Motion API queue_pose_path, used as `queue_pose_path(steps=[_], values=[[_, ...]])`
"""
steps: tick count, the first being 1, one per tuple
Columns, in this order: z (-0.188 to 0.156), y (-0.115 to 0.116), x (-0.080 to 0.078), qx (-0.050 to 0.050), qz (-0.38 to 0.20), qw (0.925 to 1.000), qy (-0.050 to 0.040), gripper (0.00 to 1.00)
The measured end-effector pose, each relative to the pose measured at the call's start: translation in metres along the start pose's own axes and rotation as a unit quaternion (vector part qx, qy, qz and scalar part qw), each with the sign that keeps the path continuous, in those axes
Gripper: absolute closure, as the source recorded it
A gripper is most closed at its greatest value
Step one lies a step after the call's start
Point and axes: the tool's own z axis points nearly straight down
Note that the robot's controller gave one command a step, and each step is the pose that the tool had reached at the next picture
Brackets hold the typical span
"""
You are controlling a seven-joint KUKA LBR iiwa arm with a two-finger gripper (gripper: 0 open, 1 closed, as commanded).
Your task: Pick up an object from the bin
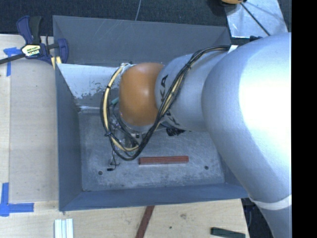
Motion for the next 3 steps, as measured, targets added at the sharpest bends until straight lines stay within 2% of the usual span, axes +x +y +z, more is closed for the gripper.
queue_pose_path(steps=[1,2,3], values=[[-0.043,-0.046,-0.034,0.0,-0.025,0.9997,0.002,0.0],[-0.053,-0.071,-0.044,0.001,-0.034,0.9994,-0.0059,0.0],[-0.038,-0.079,-0.031,0.001,-0.042,0.9991,0.0028,0.0]])
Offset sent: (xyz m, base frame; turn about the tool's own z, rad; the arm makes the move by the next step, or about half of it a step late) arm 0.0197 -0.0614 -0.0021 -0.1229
